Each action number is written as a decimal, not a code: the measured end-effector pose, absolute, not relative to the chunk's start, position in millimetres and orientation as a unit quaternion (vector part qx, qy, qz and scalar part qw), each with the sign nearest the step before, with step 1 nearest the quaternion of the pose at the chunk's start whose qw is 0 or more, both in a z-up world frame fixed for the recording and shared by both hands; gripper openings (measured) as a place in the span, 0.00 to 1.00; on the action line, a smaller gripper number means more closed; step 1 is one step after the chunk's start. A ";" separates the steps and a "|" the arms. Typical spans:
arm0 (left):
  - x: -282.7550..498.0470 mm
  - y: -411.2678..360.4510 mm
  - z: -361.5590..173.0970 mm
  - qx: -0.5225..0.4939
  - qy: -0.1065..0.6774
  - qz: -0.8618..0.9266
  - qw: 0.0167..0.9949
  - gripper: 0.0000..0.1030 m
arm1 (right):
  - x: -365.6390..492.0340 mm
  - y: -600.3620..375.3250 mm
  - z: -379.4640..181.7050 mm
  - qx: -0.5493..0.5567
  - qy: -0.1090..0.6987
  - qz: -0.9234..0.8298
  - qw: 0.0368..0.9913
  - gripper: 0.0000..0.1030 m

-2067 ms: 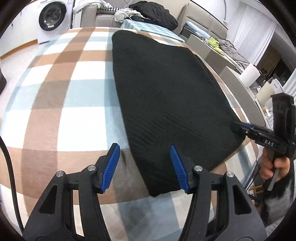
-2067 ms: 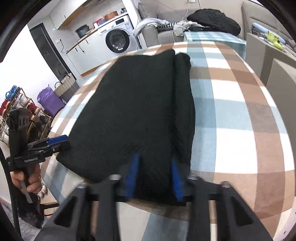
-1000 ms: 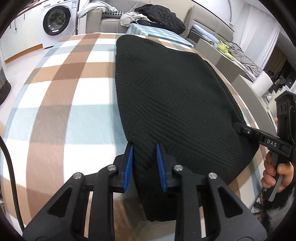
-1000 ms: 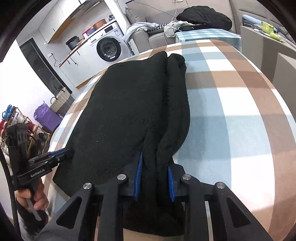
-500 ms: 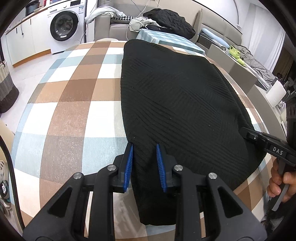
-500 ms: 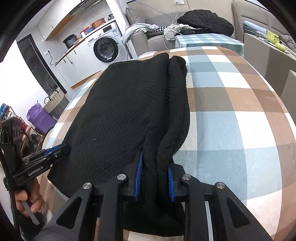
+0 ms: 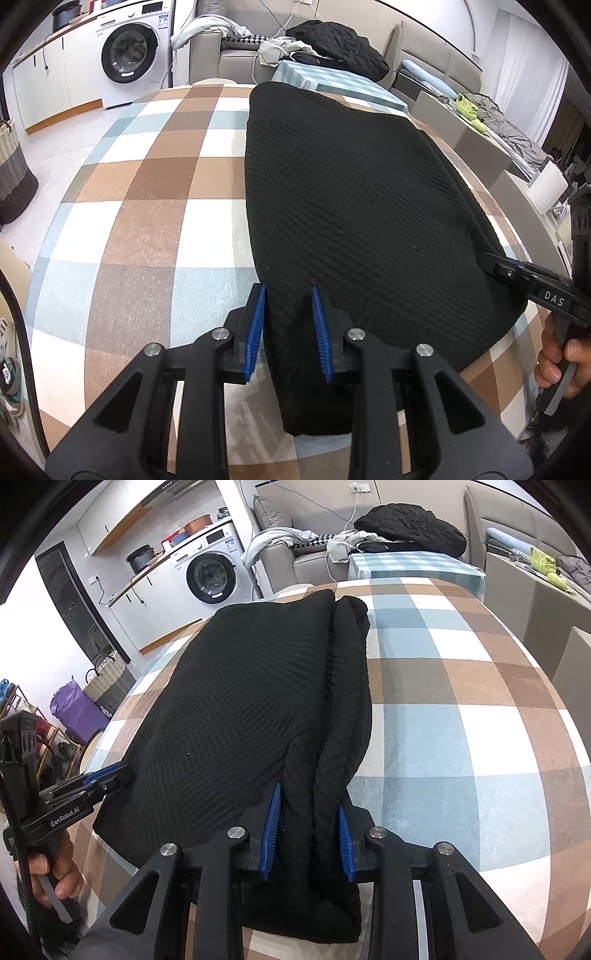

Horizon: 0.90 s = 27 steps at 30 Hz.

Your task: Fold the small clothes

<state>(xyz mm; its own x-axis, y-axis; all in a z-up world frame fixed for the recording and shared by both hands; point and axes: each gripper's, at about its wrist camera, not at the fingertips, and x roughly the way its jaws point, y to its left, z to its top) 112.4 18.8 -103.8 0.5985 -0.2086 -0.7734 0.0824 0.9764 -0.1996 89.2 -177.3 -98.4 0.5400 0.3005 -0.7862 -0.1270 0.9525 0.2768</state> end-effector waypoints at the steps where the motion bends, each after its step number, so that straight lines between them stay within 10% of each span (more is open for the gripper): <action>1: 110.5 19.3 -103.3 -0.072 0.440 -0.082 0.891 0.21 | 88.7 -177.4 -97.9 0.092 0.464 0.122 0.873 0.29; 8: 96.4 21.7 -96.7 -0.068 0.431 -0.087 0.896 0.26 | 79.9 -176.1 -87.6 0.071 0.452 0.117 0.881 0.48; 18: 67.2 21.5 -67.5 -0.060 0.350 -0.080 0.931 0.83 | 54.1 -169.7 -63.7 0.032 0.400 0.135 0.906 0.99; 27: 47.9 17.3 -51.8 -0.039 0.286 -0.066 0.955 0.99 | 33.2 -174.1 -44.5 0.040 0.323 0.161 0.932 1.00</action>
